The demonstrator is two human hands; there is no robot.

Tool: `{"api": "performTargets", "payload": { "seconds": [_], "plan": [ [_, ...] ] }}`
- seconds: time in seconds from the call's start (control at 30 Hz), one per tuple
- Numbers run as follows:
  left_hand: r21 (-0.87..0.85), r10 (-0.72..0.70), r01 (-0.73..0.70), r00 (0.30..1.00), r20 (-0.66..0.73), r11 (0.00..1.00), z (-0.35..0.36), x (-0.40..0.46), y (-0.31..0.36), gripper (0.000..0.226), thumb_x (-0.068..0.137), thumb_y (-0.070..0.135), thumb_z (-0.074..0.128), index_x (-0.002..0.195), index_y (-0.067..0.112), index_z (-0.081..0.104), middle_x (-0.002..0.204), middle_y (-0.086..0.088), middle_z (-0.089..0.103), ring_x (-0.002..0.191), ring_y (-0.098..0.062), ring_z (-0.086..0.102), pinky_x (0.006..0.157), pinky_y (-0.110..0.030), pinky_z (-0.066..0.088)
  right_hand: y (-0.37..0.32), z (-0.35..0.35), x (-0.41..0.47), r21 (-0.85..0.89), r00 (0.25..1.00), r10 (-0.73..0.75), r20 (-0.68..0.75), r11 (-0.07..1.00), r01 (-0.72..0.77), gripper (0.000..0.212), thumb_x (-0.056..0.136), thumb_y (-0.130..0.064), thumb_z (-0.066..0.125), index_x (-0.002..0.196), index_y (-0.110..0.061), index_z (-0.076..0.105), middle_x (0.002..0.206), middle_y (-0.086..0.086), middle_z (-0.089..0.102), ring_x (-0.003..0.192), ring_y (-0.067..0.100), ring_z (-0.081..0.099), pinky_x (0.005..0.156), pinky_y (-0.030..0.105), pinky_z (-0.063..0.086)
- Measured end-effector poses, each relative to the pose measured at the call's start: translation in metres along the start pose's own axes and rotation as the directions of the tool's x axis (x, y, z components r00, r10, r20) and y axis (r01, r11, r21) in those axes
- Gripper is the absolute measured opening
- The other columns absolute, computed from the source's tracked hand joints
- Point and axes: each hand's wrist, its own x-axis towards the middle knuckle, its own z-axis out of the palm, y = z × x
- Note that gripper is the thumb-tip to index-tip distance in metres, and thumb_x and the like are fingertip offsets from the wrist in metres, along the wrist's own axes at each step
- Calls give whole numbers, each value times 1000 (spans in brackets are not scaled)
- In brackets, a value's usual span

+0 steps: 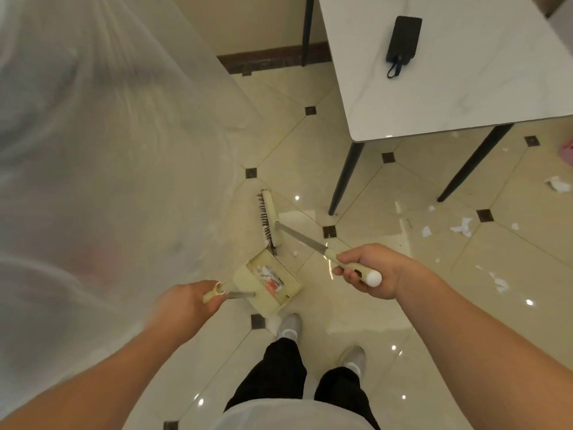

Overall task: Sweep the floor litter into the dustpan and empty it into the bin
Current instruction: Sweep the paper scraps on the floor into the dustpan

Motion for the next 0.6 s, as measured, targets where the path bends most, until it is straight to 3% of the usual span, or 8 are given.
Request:
{"api": "performTargets", "payload": {
  "seconds": [0.07,0.2,0.27,0.33,0.43,0.53,0.6],
  "plan": [
    [-12,-51,51,998,-38,999,6,-15,-12,32,93,65,51,111,46,70,74,8,68,67,-12,63,53,-27,47,12,1,12,-31,1000,18,0,999,-18,27,97,-9,61,121,-2,53,98,21,73,49,12,57,40,22,52],
    [-51,-126,122,989,-81,991,23,-36,-34,34,96,61,51,115,41,71,79,5,71,74,-21,66,58,-29,47,49,-4,45,-446,967,-68,-246,894,-51,18,102,-15,54,112,0,53,106,27,71,53,19,57,42,21,46],
    [-74,-152,146,985,-82,987,32,-41,-40,34,97,59,51,115,39,71,82,2,72,77,-23,66,60,-30,46,63,-15,54,-536,938,-119,-326,840,-80,18,102,-16,52,100,1,54,95,27,67,53,22,53,46,23,40],
    [-89,-170,162,981,-89,983,39,-42,-45,33,97,57,52,115,38,71,82,0,72,77,-24,65,61,-30,47,70,-35,52,-549,916,-114,-384,826,-127,27,100,-25,56,90,-1,51,87,23,63,53,22,51,49,24,38],
    [-103,-167,158,982,-85,982,45,-38,-53,32,98,56,51,106,33,71,74,2,68,68,-20,61,56,-30,46,76,-87,34,-534,865,-112,-489,823,-196,34,99,-30,58,100,3,56,83,22,66,51,20,53,49,23,40],
    [-129,-150,136,983,-104,982,47,-29,-56,29,96,60,50,103,40,69,68,6,64,63,-15,58,53,-28,43,78,-138,11,-538,774,-144,-616,795,-280,36,96,-28,62,95,7,64,81,24,74,48,22,53,50,22,41],
    [-137,-129,114,986,-107,984,46,-20,-53,30,95,64,48,105,44,69,69,7,64,66,-19,61,58,-31,49,75,-154,-4,-495,712,-148,-687,813,-308,33,98,-27,59,90,5,60,85,27,74,48,23,53,50,24,40]
  ]
}}
